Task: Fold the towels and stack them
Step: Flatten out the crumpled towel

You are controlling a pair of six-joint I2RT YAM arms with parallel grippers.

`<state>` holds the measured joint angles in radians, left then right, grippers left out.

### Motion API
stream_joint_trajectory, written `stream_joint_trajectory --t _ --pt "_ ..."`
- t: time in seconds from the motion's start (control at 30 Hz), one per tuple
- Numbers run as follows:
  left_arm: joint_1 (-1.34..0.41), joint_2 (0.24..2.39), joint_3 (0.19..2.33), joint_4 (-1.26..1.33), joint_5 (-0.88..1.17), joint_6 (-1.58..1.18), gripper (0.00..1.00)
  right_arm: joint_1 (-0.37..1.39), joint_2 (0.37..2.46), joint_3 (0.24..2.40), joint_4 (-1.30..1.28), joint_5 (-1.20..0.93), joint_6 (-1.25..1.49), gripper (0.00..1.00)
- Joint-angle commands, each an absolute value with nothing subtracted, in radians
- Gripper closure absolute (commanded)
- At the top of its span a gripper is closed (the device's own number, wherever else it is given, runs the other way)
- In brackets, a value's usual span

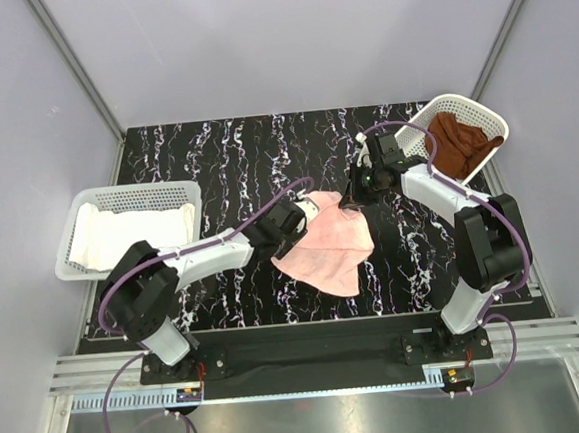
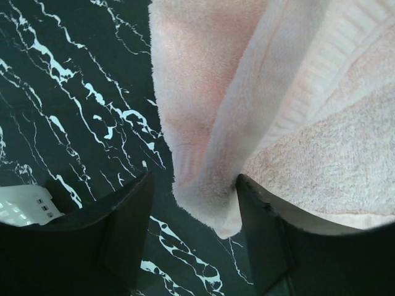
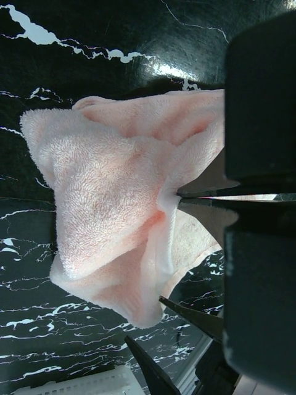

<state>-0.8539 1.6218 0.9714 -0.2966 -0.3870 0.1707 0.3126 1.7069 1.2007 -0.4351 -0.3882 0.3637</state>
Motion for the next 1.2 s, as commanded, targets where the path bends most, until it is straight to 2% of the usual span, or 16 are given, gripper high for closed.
stream_joint_trajectory --t 0.0,0.1,0.23,0.27,0.3,0.4,0.5,0.63,0.67,0.77,0.8,0.9,1.17 --pt "-0.858 1.629 0.973 -0.245 -0.465 0.132 0.42 0.304 1.68 1.204 -0.399 -0.414 0.373 1.0" --pt "-0.856 1.623 0.973 -0.248 -0.437 0.123 0.49 0.302 1.675 1.198 -0.4 -0.416 0.374 1.0" --pt "-0.856 1.644 0.989 -0.29 -0.406 0.11 0.82 0.299 1.667 1.192 -0.397 -0.414 0.374 1.0" --pt "-0.856 1.644 0.997 -0.302 -0.411 0.106 0.96 0.302 1.664 1.193 -0.4 -0.414 0.373 1.0" --pt "-0.856 1.64 1.017 -0.317 -0.414 0.094 1.0 0.301 1.663 1.196 -0.408 -0.413 0.37 1.0" --pt "-0.851 1.595 1.07 -0.391 -0.452 0.08 1.0 0.301 1.629 1.235 -0.461 -0.378 0.35 1.0" --pt "-0.833 1.537 1.228 -0.532 -0.506 0.078 1.0 0.301 1.55 1.322 -0.547 -0.321 0.319 1.0" --pt "-0.822 1.487 1.541 -0.774 -0.505 0.087 1.0 0.301 1.436 1.526 -0.633 -0.253 0.275 1.0" --pt "-0.822 1.486 1.675 -0.814 -0.477 0.09 1.0 0.301 1.39 1.557 -0.643 -0.259 0.261 1.0" --pt "-0.828 1.493 1.898 -0.977 -0.431 0.083 1.0 0.302 1.257 1.606 -0.594 -0.386 0.175 1.0" --pt "-0.84 1.486 2.024 -1.003 -0.422 0.074 1.0 0.304 1.208 1.574 -0.478 -0.475 0.161 1.0" --pt "-0.885 1.431 2.17 -1.057 -0.358 0.068 1.0 0.304 1.046 1.537 -0.42 -0.462 0.164 1.0" --pt "-0.96 1.253 2.184 -0.936 -0.028 0.003 1.0 0.304 0.888 1.652 -0.41 -0.511 0.259 1.0"
